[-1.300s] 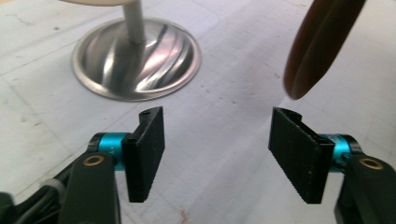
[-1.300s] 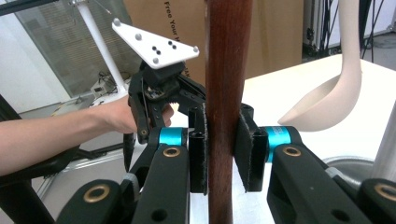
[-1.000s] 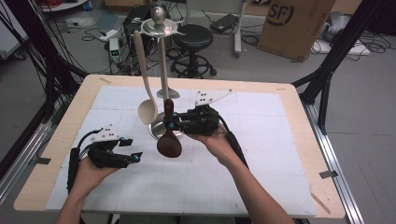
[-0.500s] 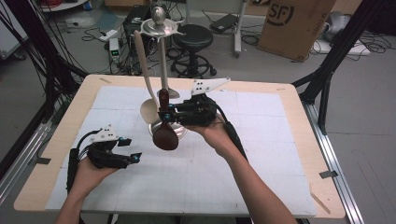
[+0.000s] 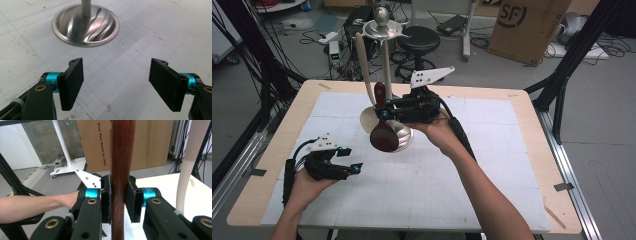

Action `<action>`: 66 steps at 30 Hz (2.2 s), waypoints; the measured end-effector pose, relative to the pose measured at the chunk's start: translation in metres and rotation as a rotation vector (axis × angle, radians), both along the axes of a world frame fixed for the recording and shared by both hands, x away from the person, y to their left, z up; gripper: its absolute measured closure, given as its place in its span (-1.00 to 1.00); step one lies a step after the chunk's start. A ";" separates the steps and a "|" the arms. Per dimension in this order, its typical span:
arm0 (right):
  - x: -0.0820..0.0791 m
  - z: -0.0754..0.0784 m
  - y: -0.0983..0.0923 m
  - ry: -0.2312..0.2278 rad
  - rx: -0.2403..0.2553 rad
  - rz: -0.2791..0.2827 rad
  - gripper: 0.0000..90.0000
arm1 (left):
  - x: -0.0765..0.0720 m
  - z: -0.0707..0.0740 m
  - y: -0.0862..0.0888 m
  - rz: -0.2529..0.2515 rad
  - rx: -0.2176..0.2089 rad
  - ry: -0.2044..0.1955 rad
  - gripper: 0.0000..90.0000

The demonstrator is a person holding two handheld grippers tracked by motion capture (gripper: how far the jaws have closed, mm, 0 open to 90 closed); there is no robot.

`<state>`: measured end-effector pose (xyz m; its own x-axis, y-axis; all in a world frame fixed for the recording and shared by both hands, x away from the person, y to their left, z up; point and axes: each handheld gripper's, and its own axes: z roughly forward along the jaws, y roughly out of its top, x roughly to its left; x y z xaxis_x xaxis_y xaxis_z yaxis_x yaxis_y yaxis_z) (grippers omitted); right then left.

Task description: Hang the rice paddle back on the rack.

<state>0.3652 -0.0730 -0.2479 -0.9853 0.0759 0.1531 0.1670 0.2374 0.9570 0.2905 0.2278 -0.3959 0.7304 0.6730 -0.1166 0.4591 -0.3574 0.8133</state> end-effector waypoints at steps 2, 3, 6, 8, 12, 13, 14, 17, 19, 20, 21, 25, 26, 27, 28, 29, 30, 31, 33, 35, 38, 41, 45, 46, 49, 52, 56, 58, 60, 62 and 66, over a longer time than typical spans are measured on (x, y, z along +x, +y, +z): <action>0.001 0.004 0.000 -0.006 -0.001 -0.002 0.71 | 0.000 0.000 0.000 0.001 -0.001 -0.003 -0.37; 0.002 0.006 0.001 -0.007 0.001 -0.003 0.71 | 0.000 0.000 0.000 0.000 0.001 -0.003 -0.37; 0.005 0.012 0.001 -0.014 -0.001 -0.003 0.71 | 0.000 0.001 0.000 0.002 -0.001 -0.005 -0.37; 0.006 0.016 0.001 -0.012 0.004 -0.004 0.71 | 0.000 0.001 0.000 0.004 -0.001 -0.004 -0.37; 0.010 0.023 0.003 -0.022 0.003 -0.007 0.71 | 0.000 0.001 0.000 0.006 -0.006 -0.003 -0.37; 0.010 0.025 0.003 -0.021 0.005 -0.007 0.71 | 0.000 0.001 0.000 0.005 -0.007 -0.004 -0.37; 0.011 0.027 0.003 -0.021 0.012 -0.009 0.71 | 0.000 0.001 0.000 0.003 -0.008 -0.003 -0.37; 0.014 0.033 0.003 -0.023 0.015 -0.009 0.71 | 0.000 0.001 0.000 0.004 -0.006 -0.002 -0.37; 0.016 0.037 0.004 -0.026 0.015 -0.008 0.71 | 0.000 0.001 0.000 0.005 -0.006 -0.003 -0.37; 0.017 0.039 0.004 -0.027 0.015 -0.012 0.71 | 0.000 0.001 0.000 0.003 -0.003 -0.004 -0.37; 0.018 0.041 0.004 -0.029 0.017 -0.013 0.71 | 0.000 0.001 -0.001 0.006 -0.010 -0.005 -0.37; 0.022 0.050 0.006 -0.036 0.021 -0.018 0.71 | 0.000 0.001 0.000 0.002 -0.007 -0.005 -0.37; 0.023 0.052 0.006 -0.034 0.021 -0.019 0.71 | 0.000 0.001 0.000 0.002 -0.005 -0.004 -0.37; 0.024 0.054 0.007 -0.037 0.023 -0.018 0.71 | -0.001 0.001 0.000 0.009 -0.014 -0.005 -0.37; 0.025 0.056 0.007 -0.037 0.022 -0.017 0.71 | -0.001 0.001 0.000 0.009 -0.016 -0.004 -0.37; 0.026 0.057 0.008 -0.039 0.029 -0.023 0.71 | 0.000 0.001 0.000 0.006 -0.014 -0.004 -0.37; 0.027 0.059 0.008 -0.043 0.029 -0.020 0.71 | -0.001 0.001 0.000 0.008 -0.014 -0.004 -0.37; 0.027 0.060 0.008 -0.038 0.027 -0.025 0.71 | -0.001 0.001 -0.001 0.006 -0.016 -0.005 -0.37; 0.029 0.061 0.008 -0.044 0.021 -0.025 0.71 | -0.001 0.002 0.000 0.002 -0.010 -0.007 -0.37; 0.031 0.062 0.008 -0.038 0.018 -0.032 0.71 | -0.001 0.002 0.000 0.006 -0.017 -0.006 -0.38; 0.034 0.062 0.006 -0.031 0.022 -0.038 0.71 | -0.001 0.002 0.000 0.008 -0.019 -0.008 -0.37; 0.036 0.062 0.004 -0.030 0.023 -0.046 0.71 | -0.001 0.002 0.000 0.007 -0.019 -0.006 -0.38; 0.040 0.061 0.002 -0.022 0.021 -0.057 0.71 | -0.001 0.002 0.000 0.008 -0.018 -0.007 -0.37; 0.041 0.061 0.002 -0.017 0.022 -0.059 0.71 | -0.001 0.002 0.000 0.008 -0.017 -0.007 -0.38; 0.043 0.060 0.002 -0.016 0.017 -0.066 0.71 | -0.001 0.002 0.000 0.009 -0.017 -0.007 -0.38; 0.045 0.059 0.002 -0.012 0.019 -0.074 0.71 | -0.001 0.002 0.000 0.008 -0.017 -0.007 -0.38; 0.048 0.059 0.001 -0.013 0.021 -0.084 0.71 | -0.001 0.002 0.000 0.009 -0.019 -0.007 -0.38; 0.050 0.059 0.001 -0.011 0.021 -0.090 0.71 | -0.001 0.002 0.000 0.008 -0.016 -0.008 -0.38; 0.051 0.059 0.000 -0.009 0.019 -0.095 0.71 | -0.001 0.002 0.000 0.005 -0.007 -0.008 -0.38; 0.052 0.059 0.001 -0.009 0.019 -0.097 0.71 | -0.001 0.002 0.000 0.003 -0.006 -0.010 -0.38; 0.053 0.057 0.001 -0.004 0.012 -0.105 0.71 | 0.000 0.002 0.000 0.005 -0.008 -0.007 -0.38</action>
